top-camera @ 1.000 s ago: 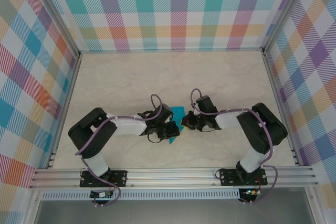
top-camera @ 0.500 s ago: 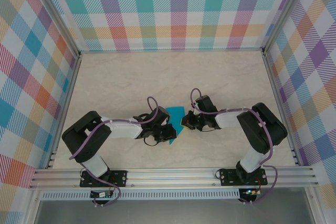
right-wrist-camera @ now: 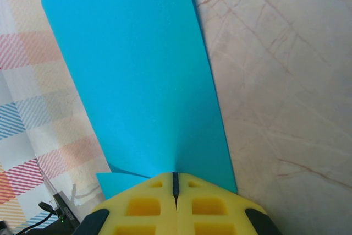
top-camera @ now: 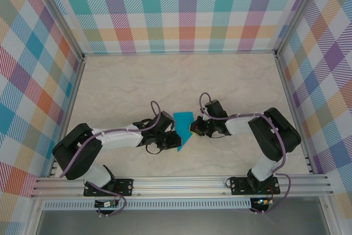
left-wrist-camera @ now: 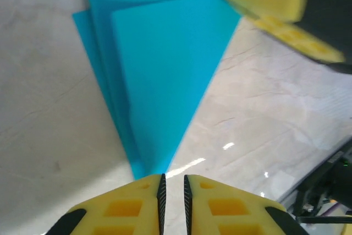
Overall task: Fold a paper plane with a square sheet of paper (pick it up from the middle)
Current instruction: Third fold the triangle at the center of the table.
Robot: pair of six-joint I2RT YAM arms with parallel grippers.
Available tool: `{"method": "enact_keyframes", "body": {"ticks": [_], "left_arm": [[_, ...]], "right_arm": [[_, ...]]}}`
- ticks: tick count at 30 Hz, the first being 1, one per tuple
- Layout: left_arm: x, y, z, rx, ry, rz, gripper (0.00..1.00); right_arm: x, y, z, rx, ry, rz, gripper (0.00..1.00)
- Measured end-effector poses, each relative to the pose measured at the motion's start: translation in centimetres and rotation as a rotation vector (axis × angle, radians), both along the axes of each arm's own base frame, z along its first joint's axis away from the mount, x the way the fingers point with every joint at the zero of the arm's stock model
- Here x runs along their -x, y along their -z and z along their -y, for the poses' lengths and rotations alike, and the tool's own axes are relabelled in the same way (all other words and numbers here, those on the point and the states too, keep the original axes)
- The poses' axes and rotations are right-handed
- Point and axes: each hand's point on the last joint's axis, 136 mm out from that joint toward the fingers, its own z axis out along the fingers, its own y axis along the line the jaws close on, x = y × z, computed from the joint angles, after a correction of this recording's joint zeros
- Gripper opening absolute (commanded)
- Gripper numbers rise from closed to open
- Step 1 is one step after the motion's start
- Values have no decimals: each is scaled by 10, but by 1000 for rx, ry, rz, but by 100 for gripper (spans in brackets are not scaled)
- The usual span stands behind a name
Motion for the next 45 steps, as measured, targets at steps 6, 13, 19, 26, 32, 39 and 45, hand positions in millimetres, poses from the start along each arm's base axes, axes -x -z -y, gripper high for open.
{"method": "enact_keyframes", "body": {"ticks": [6,13,19,26,32,39,45], "left_arm": [[-13,-22,22,89,-6,25,19],[-13,13,31,57,-24,-53,18],[-10,29,33,80,-46,-83,16],[0,29,19,88,-57,-76,17],[14,30,4,62,-45,-88,18],[18,29,2,52,-14,-85,18],[31,23,-11,-3,10,-103,20]], "right_arm": [[0,0,0,-1,-1,-1,0],[0,0,0,0,0,-1,0],[0,0,0,1,0,-1,0],[0,0,0,2,0,-2,0],[0,0,0,2,0,-2,0],[0,0,0,3,1,-2,0],[0,0,0,2,1,-2,0]]}}
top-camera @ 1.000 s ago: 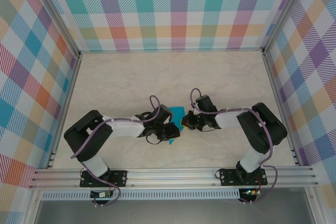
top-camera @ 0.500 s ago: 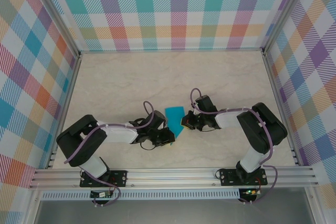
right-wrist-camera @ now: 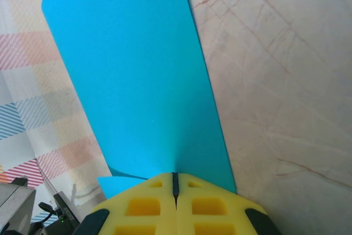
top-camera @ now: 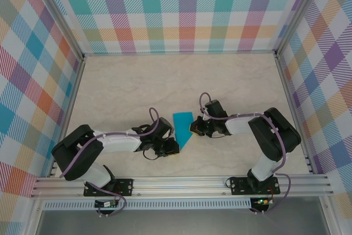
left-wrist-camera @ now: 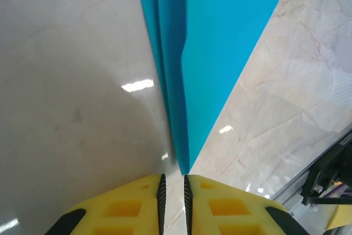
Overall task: Fold a paper plane with a square sheet of paper (pick it up from the middle)
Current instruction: Third fold the triangle at the center of the table.
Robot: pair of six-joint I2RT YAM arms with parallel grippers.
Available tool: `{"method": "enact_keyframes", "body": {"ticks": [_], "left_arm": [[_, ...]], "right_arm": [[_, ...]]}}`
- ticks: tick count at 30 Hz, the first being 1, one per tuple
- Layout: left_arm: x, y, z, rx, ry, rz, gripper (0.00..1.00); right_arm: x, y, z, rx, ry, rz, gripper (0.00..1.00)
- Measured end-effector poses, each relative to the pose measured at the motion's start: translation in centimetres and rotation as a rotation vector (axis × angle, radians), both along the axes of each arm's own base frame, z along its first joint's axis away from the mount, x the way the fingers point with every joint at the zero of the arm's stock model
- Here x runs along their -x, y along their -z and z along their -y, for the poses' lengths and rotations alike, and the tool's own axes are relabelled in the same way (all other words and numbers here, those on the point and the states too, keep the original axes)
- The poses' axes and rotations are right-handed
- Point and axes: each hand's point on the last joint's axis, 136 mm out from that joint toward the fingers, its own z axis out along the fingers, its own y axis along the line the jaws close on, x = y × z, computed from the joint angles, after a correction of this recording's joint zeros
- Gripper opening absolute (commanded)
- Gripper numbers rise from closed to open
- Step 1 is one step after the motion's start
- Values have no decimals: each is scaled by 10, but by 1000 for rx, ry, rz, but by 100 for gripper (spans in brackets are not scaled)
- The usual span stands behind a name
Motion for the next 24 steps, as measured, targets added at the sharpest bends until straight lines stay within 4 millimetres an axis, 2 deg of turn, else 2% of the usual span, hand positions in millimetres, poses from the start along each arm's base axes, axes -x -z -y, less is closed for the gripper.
{"method": "enact_keyframes", "body": {"ticks": [3,9,11,14,19,24], "left_arm": [[-6,-13,3,18,-11,30,21],[-29,-44,26,96,-50,97,21],[-35,-48,33,113,-61,103,21],[-41,-38,41,116,-75,86,21],[-37,-8,42,71,-87,15,21],[-29,4,40,56,-79,-11,23]], "right_arm": [[0,0,0,0,1,0,0],[0,0,0,0,1,0,0],[0,0,0,0,0,0,0],[0,0,0,0,1,0,0],[0,0,0,0,0,0,0],[0,0,0,1,0,-2,0]]}}
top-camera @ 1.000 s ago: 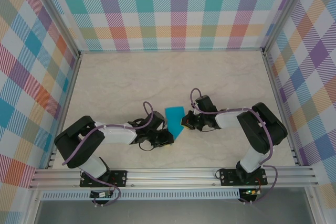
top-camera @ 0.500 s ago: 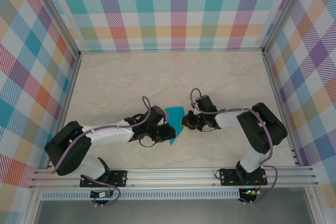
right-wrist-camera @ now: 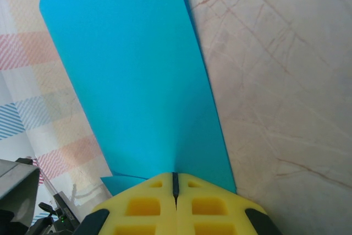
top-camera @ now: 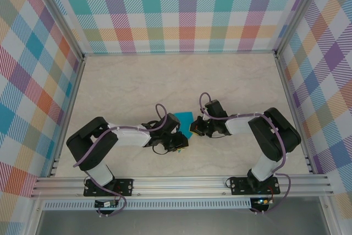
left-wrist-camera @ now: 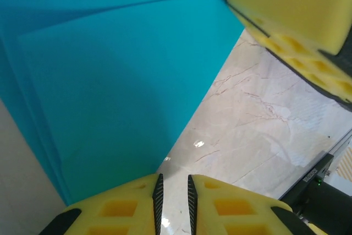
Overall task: Fold a paper plane with a square sheet of paper (pick it up from the middle)
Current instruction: Third fold the triangle at the center of the table.
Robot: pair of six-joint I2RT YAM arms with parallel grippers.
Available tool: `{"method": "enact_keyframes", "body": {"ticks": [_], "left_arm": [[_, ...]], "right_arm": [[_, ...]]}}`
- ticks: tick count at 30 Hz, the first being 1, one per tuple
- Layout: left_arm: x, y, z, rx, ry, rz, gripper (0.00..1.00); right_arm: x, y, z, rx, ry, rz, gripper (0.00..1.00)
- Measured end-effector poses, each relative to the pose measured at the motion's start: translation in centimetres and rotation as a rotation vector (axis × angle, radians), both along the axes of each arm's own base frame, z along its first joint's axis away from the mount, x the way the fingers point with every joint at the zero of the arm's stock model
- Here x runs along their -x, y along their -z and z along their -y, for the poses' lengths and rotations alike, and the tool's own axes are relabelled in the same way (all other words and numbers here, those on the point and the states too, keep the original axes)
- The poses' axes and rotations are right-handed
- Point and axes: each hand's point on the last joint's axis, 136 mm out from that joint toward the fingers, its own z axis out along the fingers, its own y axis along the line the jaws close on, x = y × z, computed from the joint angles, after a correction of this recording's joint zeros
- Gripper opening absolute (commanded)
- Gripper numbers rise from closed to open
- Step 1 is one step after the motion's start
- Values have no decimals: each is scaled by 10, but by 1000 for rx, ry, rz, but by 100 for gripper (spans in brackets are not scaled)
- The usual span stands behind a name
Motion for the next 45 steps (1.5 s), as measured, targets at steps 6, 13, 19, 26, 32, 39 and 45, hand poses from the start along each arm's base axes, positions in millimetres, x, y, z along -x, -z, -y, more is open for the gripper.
{"method": "enact_keyframes", "body": {"ticks": [6,13,19,26,32,39,45], "left_arm": [[10,1,-9,23,9,11,24],[26,1,-24,-3,23,-3,24],[30,-4,-37,-49,7,-1,23],[11,-46,-42,-8,-66,133,23],[-8,-44,-26,-17,-88,151,20],[-14,0,-20,-81,-94,100,14],[-16,4,-20,-83,-108,98,12]], "right_arm": [[0,0,0,1,0,-2,0],[0,0,0,3,0,-4,0],[2,0,-2,2,7,-14,0],[6,0,-3,21,105,-20,0],[8,-1,0,56,154,-24,0],[8,-1,0,58,156,-24,0],[9,-3,3,97,126,-28,0]]}}
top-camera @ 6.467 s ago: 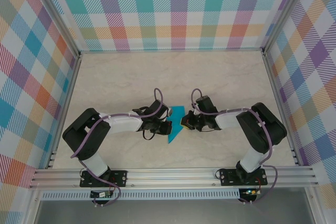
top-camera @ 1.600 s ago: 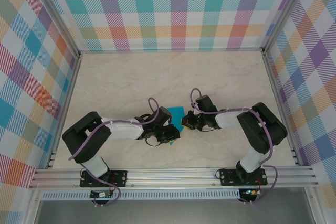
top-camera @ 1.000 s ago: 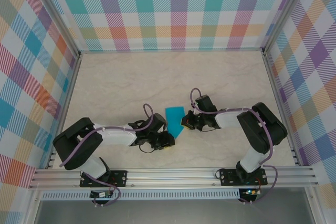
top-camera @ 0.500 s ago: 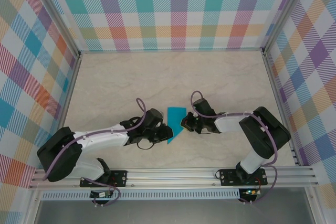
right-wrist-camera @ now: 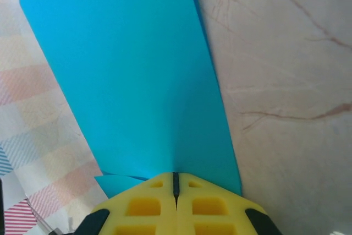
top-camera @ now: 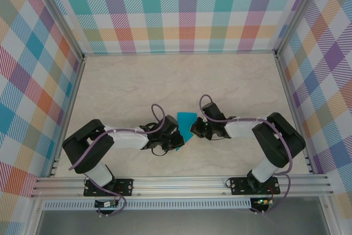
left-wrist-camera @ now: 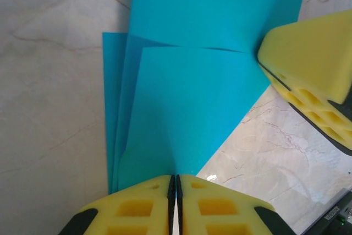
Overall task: Fold a paper plane with a square sheet of paper (pick it up from the middle)
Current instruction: Third fold the triangle at the center of the table.
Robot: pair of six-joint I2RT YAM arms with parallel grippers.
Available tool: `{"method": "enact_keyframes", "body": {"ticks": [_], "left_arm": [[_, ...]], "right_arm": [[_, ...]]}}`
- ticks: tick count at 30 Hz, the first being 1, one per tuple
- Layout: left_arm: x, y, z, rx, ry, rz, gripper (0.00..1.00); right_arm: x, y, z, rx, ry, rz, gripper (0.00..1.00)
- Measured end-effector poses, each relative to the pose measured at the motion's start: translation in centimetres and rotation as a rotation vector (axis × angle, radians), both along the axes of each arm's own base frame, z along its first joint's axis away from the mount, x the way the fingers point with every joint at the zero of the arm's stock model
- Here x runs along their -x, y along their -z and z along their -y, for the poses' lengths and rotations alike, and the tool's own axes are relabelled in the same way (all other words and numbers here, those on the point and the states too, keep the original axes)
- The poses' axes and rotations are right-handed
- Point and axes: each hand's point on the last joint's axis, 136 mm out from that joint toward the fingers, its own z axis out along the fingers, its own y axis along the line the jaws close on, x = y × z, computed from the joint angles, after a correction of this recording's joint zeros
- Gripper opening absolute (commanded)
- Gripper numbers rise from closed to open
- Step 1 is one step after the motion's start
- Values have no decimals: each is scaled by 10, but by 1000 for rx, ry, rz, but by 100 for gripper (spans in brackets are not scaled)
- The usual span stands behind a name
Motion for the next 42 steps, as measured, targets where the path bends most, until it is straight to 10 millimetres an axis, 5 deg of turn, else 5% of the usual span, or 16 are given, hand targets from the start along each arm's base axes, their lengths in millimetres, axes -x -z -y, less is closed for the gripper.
{"method": "enact_keyframes", "body": {"ticks": [9,16,21,42], "left_arm": [[0,0,-11,-23,-19,25,11],[0,0,-10,-25,-18,24,10],[0,0,-10,-29,-15,23,9],[-1,-1,-10,-33,0,39,5]], "right_arm": [[2,-30,-12,-45,-100,56,0],[17,-22,-33,-93,-180,39,0],[23,2,-29,-71,-179,-1,0],[-12,2,6,-154,-83,116,0]]}}
